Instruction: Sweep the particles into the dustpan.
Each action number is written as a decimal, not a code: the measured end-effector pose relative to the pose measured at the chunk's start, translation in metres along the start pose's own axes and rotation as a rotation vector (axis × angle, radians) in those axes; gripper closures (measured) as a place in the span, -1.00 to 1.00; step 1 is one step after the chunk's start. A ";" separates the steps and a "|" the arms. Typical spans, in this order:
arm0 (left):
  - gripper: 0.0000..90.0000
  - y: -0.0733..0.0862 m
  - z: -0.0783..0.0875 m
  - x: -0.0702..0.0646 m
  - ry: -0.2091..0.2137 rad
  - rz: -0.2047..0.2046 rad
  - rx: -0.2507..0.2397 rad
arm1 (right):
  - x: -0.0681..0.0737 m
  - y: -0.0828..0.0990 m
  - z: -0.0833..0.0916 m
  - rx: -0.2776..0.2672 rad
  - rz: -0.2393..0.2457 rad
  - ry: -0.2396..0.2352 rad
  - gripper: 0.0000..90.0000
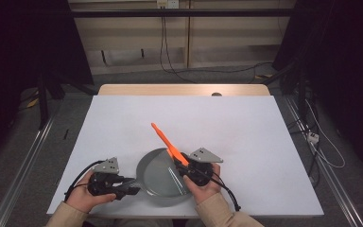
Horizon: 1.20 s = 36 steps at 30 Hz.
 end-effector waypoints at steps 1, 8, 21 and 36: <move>0.38 0.000 0.000 0.000 0.002 0.004 -0.003 | 0.001 0.000 0.000 0.000 0.001 -0.006 0.51; 0.38 0.001 0.000 0.000 0.003 0.004 0.001 | 0.004 0.000 -0.002 -0.005 0.001 -0.008 0.51; 0.38 0.004 -0.001 0.002 0.001 0.007 0.013 | 0.021 -0.008 -0.009 -0.033 0.012 -0.055 0.52; 0.38 0.008 -0.004 0.004 -0.004 0.013 0.016 | 0.050 -0.015 -0.031 -0.035 0.010 -0.135 0.55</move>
Point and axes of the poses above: each handheld gripper's, and its own axes: z roughly backward along the jaws, y roughly out of its underside, x roughly to its left, the point moved 10 cm from there along -z, roughly forward along the jaws, and after that the axes turned 12 degrees about -y, right-handed, at the moved point
